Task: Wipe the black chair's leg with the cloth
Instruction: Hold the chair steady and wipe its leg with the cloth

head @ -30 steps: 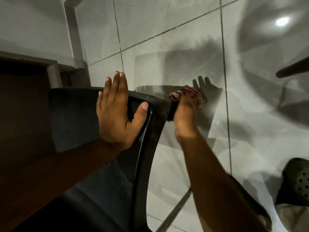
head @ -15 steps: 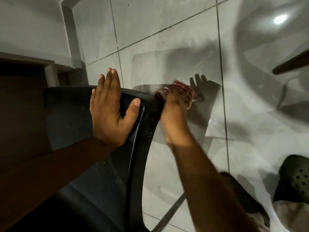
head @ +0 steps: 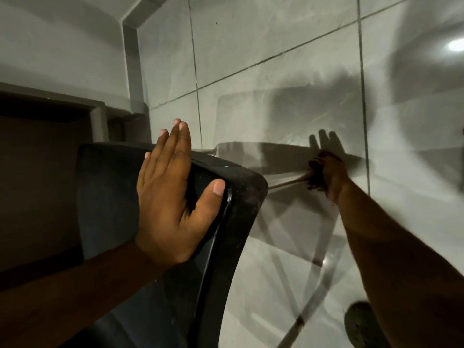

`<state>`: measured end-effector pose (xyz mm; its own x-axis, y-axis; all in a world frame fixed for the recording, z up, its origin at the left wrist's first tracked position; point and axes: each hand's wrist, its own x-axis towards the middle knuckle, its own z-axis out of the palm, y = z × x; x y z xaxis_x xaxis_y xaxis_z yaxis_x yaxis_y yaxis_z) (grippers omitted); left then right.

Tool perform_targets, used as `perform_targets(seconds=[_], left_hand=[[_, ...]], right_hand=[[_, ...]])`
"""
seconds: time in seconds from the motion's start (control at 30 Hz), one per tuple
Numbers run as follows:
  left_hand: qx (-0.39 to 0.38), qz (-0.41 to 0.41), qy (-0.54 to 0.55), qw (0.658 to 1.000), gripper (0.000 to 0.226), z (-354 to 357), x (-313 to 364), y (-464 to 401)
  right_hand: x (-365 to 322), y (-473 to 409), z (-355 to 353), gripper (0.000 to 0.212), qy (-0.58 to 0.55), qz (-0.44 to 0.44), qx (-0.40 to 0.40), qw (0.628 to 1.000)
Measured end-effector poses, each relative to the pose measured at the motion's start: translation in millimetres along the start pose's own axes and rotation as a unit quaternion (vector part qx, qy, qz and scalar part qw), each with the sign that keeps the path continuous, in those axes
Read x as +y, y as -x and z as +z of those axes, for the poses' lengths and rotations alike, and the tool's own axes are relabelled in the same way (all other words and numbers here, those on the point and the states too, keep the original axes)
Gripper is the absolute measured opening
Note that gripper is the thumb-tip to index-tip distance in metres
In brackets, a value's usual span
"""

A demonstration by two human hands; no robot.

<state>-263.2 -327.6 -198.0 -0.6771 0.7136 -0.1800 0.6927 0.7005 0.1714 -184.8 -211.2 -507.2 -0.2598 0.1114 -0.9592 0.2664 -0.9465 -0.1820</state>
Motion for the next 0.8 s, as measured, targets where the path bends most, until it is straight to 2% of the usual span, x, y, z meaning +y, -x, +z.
perform_targets(seconds=[0.13, 0.23, 0.33, 0.4, 0.47, 0.53, 0.57, 0.6, 0.67, 0.7, 0.73, 0.8], left_hand=[[0.005, 0.002, 0.002, 1.0, 0.078, 0, -1, 0], [0.004, 0.004, 0.006, 1.0, 0.077, 0, 0, 1], [-0.001, -0.003, 0.0, 1.0, 0.078, -3, 1, 1], [-0.009, -0.007, -0.014, 1.0, 0.08, -5, 3, 0], [-0.014, -0.012, -0.019, 1.0, 0.081, -6, 4, 0], [-0.018, -0.014, -0.018, 1.0, 0.081, -6, 5, -1], [-0.017, -0.014, -0.018, 1.0, 0.081, -5, 4, 0], [-0.015, -0.013, -0.017, 1.0, 0.081, -4, 2, 0], [-0.005, -0.009, -0.015, 1.0, 0.08, -3, -1, 0], [0.003, -0.006, -0.013, 1.0, 0.08, -2, -1, 0], [0.008, -0.002, -0.017, 1.0, 0.082, -3, -2, -1], [0.009, 0.004, -0.023, 1.0, 0.086, -2, 0, -1]], right_hand=[[2, 0, -3, 0.015, 0.02, -0.015, 0.016, 1.0], [-2, 57, 13, 0.012, -0.046, -0.015, 0.006, 0.999], [0, 157, 38, 0.025, -0.116, -0.036, -0.081, 0.989], [6, 207, 52, 0.022, -0.146, -0.098, -0.127, 0.976], [12, 223, 57, 0.04, -0.142, -0.123, -0.146, 0.971], [12, 205, 55, 0.064, -0.15, -0.066, -0.111, 0.98], [10, 190, 52, 0.061, -0.148, -0.039, -0.093, 0.984], [8, 171, 48, 0.049, -0.139, -0.024, -0.071, 0.987], [3, 124, 36, 0.011, -0.115, -0.028, -0.029, 0.993], [2, 97, 29, 0.006, -0.096, -0.051, -0.016, 0.994], [2, 70, 23, 0.011, -0.073, -0.066, -0.012, 0.995], [4, 29, 6, 0.006, -0.019, -0.063, -0.01, 0.998]])
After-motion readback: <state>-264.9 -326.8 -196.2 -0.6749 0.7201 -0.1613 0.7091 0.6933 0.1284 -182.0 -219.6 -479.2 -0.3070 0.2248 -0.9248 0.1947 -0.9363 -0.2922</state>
